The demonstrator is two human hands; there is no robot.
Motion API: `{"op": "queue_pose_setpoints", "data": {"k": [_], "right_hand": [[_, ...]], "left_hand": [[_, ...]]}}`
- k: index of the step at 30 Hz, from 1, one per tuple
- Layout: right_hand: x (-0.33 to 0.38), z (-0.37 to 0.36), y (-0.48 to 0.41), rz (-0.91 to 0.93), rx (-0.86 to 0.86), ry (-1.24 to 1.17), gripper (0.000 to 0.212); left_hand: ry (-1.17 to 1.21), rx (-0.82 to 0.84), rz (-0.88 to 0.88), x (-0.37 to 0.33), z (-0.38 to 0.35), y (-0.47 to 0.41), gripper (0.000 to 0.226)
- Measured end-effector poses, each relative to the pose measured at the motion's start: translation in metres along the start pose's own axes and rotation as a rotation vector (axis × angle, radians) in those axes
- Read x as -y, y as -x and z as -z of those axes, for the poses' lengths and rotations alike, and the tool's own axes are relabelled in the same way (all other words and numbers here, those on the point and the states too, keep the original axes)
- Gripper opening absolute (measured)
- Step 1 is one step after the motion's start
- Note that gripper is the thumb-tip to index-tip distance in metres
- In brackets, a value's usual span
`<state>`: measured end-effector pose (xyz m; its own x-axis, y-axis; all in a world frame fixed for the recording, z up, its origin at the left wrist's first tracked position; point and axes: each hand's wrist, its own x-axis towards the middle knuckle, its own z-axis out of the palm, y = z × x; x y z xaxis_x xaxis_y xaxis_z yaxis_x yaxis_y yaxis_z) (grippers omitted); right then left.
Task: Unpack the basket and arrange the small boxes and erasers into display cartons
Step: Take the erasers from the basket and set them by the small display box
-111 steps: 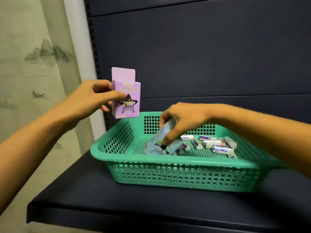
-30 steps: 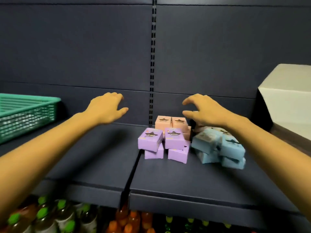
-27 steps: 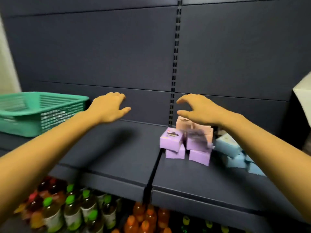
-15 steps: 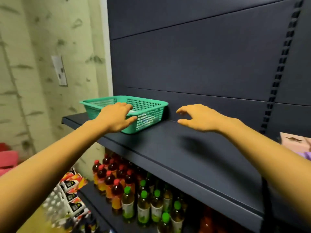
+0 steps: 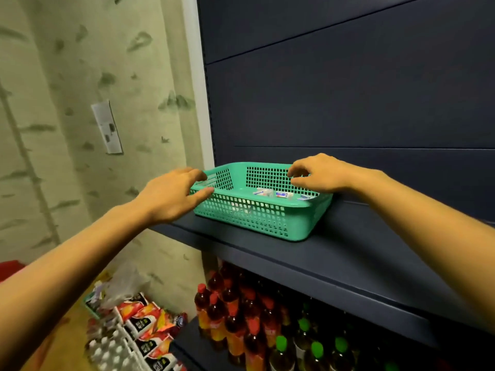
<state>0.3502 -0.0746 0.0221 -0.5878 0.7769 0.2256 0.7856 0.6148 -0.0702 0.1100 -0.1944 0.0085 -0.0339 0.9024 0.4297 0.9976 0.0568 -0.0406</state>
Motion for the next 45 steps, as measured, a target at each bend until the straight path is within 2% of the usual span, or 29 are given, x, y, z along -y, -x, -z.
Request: {"op": "queue_pose_setpoints", "data": {"k": [8, 15, 28, 31, 34, 36, 38, 40, 45], "right_hand": [[-0.004, -0.009, -0.060, -0.101, 0.137, 0.105, 0.041], [-0.032, -0.024, -0.109, -0.162, 0.273, 0.134, 0.048], [-0.071, -0.053, -0.161, -0.292, 0.515, 0.138, 0.056], [-0.076, -0.061, -0.166, -0.353, 0.574, 0.141, 0.069], [-0.080, -0.069, -0.166, -0.417, 0.728, 0.132, 0.090], [-0.081, -0.074, -0.162, -0.405, 0.823, 0.184, 0.107], [-0.080, -0.076, -0.157, -0.364, 0.827, 0.194, 0.113], [-0.079, -0.075, -0.154, -0.344, 0.796, 0.137, 0.112], [-0.068, -0.073, -0.152, -0.316, 0.787, 0.096, 0.094]], "left_hand": [[0.133, -0.019, -0.136, 0.031, -0.034, -0.058, 0.051], [0.114, 0.040, -0.265, 0.043, -0.066, -0.136, 0.046], [0.024, 0.423, -0.510, 0.034, -0.120, -0.266, 0.051], [0.035, 0.474, -0.583, 0.022, -0.132, -0.287, 0.048], [0.031, 0.578, -0.649, 0.010, -0.145, -0.298, 0.047], [0.032, 0.631, -0.686, 0.005, -0.152, -0.302, 0.044], [0.032, 0.657, -0.707, 0.002, -0.156, -0.306, 0.045], [0.022, 0.663, -0.728, -0.001, -0.157, -0.310, 0.046], [0.036, 0.609, -0.761, -0.003, -0.162, -0.316, 0.048]]}}
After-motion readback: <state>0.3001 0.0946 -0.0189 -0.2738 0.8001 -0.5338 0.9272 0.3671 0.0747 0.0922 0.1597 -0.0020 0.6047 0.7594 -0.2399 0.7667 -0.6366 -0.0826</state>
